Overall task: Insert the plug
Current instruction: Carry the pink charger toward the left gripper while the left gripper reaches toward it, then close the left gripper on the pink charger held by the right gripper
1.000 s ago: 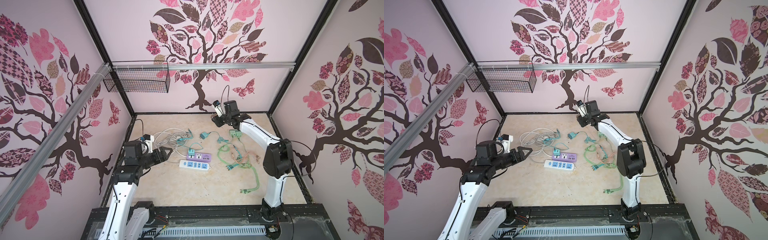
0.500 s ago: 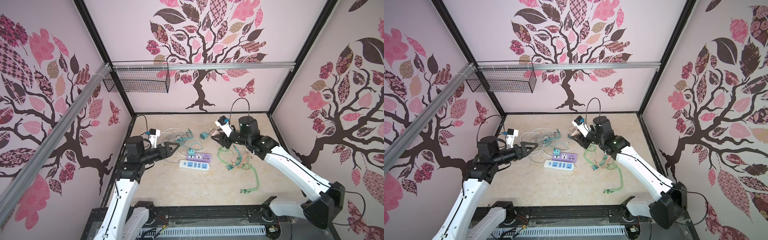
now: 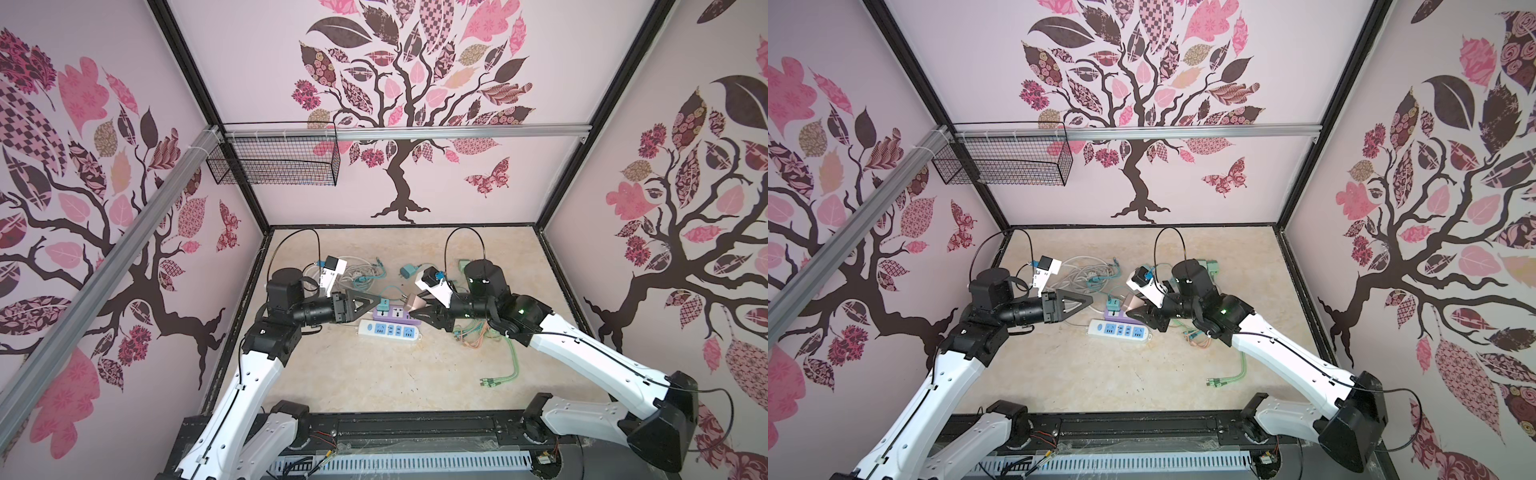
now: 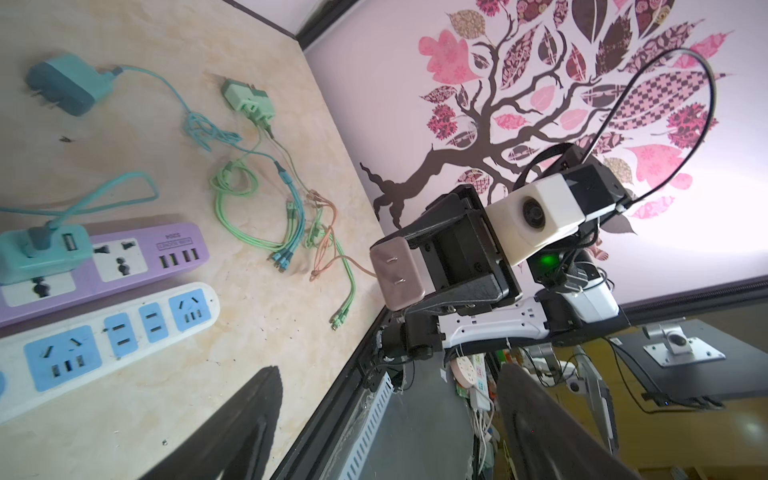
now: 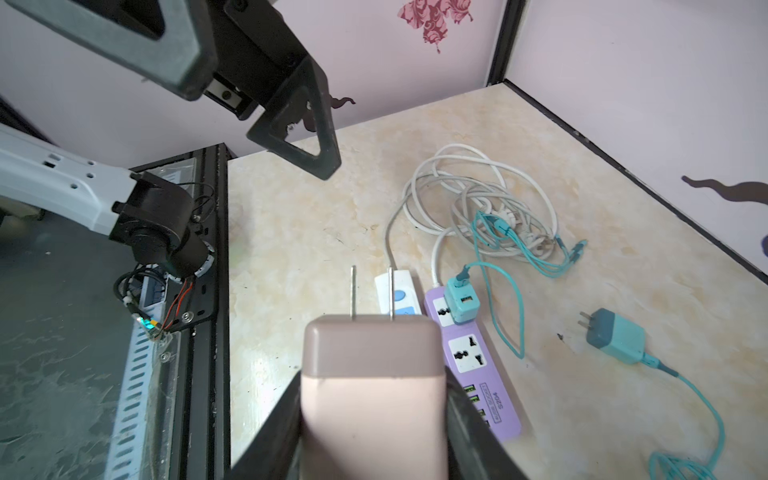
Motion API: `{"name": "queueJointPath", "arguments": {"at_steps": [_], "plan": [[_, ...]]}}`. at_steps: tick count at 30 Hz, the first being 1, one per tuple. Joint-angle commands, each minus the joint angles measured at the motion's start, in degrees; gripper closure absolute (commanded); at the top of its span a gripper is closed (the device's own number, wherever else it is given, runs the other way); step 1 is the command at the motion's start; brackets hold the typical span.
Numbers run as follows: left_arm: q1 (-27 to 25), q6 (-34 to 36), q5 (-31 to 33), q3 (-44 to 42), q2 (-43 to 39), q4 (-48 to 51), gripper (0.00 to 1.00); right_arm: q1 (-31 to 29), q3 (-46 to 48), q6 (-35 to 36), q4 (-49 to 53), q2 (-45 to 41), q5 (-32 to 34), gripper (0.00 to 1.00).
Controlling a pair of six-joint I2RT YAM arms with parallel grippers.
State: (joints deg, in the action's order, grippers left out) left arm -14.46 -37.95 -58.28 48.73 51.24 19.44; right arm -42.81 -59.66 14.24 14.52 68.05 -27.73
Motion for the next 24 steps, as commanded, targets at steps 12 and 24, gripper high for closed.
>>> {"name": "queueJointPath", "arguments": {"at_steps": [12, 24], "plan": [[-3.7, -0.9, -1.6, 1.1, 6.3, -3.4, 0.23, -4.6, -6.1, 3.5, 0.4, 3.4, -1.3, 0.77], [-8.5, -0.5, -1.4, 1.9, 9.4, -4.4, 0.37, -7.6, -7.6, 5.5, 0.9, 6.2, 3.8, 0.78]]}}
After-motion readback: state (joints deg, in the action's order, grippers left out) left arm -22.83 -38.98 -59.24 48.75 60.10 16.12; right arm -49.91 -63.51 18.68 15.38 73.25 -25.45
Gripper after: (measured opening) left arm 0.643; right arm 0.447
